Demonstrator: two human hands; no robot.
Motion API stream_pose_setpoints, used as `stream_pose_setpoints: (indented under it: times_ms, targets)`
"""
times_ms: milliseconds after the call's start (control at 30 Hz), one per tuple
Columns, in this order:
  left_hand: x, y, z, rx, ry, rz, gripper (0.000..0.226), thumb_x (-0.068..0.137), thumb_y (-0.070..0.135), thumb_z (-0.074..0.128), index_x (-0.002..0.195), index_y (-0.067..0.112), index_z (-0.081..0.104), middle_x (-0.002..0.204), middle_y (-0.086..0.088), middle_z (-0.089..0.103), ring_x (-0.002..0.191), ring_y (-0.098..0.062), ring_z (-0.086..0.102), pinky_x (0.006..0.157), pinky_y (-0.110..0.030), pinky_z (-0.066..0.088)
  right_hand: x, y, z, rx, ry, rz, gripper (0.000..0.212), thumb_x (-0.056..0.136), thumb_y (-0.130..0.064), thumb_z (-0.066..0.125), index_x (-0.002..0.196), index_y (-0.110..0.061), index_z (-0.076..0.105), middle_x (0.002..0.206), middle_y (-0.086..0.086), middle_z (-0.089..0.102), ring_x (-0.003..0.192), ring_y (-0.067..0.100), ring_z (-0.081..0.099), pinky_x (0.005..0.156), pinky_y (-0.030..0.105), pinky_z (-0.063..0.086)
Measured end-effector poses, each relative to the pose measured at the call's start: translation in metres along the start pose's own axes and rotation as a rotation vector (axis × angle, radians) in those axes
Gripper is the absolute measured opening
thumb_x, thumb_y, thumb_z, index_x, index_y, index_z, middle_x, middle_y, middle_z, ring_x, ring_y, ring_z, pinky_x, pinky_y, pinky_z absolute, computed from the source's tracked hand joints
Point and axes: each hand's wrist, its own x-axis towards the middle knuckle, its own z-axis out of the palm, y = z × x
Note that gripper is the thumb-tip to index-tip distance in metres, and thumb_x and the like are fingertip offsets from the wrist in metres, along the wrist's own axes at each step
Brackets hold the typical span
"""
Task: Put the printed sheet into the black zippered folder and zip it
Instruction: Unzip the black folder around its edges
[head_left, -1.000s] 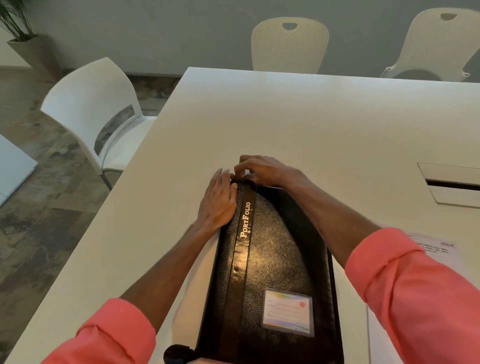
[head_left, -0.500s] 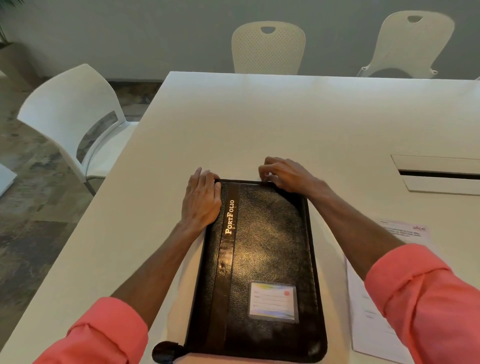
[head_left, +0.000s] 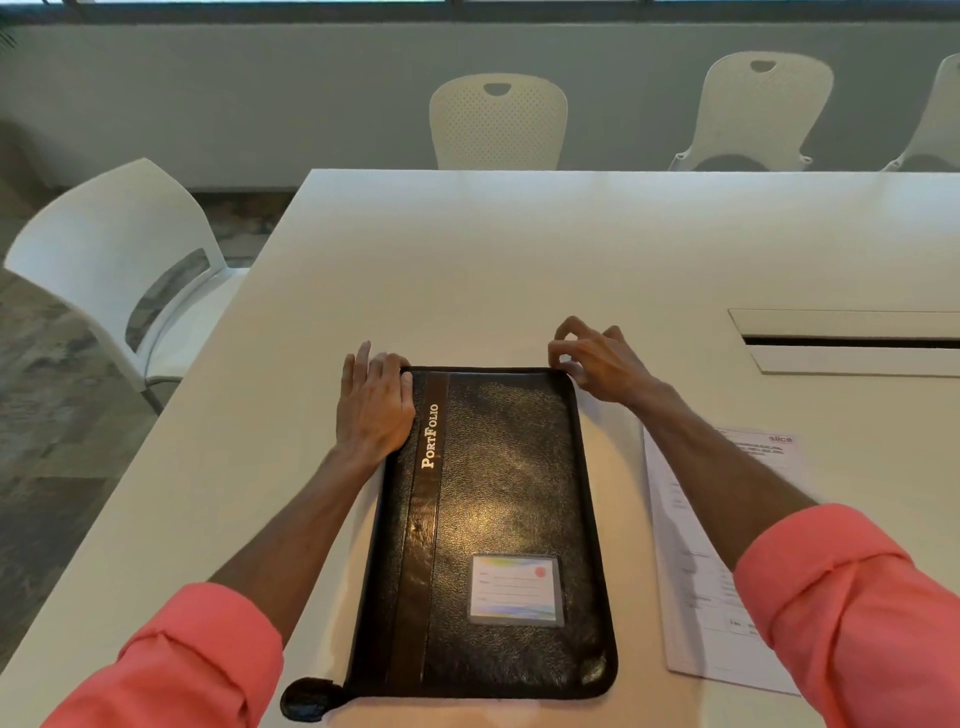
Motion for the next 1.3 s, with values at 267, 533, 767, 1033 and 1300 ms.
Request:
stream_pose_setpoints:
  times_ms: [267,533,767,1033,1300]
  targets:
    - [0.007,0.035,-0.002,0.121,0.048,0.053,0.043,0.103,0.018,0.046,0.145,0.009,0.048,0.16,-0.019,0.045,0.166,-0.035,0.01,0.136,-0.052,0.005,-0.033,0.0,0.009,0.011,0.075,0.122,0.009,0.107,-0.025,0.062,0.111,-0.026,0.07,0.134,0.001,0.058,0.102,0.021,0.069,0.103,0.05,0.041]
    - [0.015,0.152,0.027,-0.069,-0.179,0.374,0.042,0.113,0.03,0.041,0.153,0.018,0.051,0.168,-0.006,0.041,0.167,-0.025,-0.001,0.132,-0.045,-0.011,-0.041,-0.009,0.016,-0.004,0.157,0.236,0.012,0.107,-0.03,0.059,0.108,-0.028,0.071,0.111,-0.006,0.068,0.108,0.022,0.066,0.093,0.046,0.039]
    - [0.013,0.172,0.049,-0.264,-0.266,0.236,0.039,0.115,0.031,0.04,0.146,0.007,0.047,0.164,-0.018,0.042,0.167,-0.026,0.005,0.136,-0.049,0.01,-0.046,-0.018,0.022,0.0,0.216,0.305,0.011,0.102,-0.027,0.059,0.099,-0.027,0.07,0.098,-0.009,0.071,0.106,0.021,0.064,0.091,0.046,0.038]
    - [0.016,0.172,0.056,-0.257,-0.249,0.238,0.026,0.113,0.025,0.042,0.134,0.009,0.046,0.162,-0.022,0.039,0.167,-0.028,0.004,0.135,-0.051,0.013,-0.075,-0.025,0.02,-0.008,0.211,0.346,0.008,0.1,-0.022,0.064,0.098,-0.029,0.068,0.1,-0.011,0.071,0.109,0.019,0.061,0.093,0.044,0.036]
    - [0.008,0.181,0.056,-0.122,-0.22,0.263,0.031,0.113,0.024,0.04,0.14,0.008,0.043,0.158,-0.02,0.042,0.166,-0.032,0.011,0.136,-0.049,0.006,-0.126,-0.056,0.022,-0.026,0.208,0.393,0.007,0.1,-0.022,0.069,0.103,-0.028,0.068,0.105,-0.011,0.072,0.114,0.019,0.058,0.098,0.045,0.037]
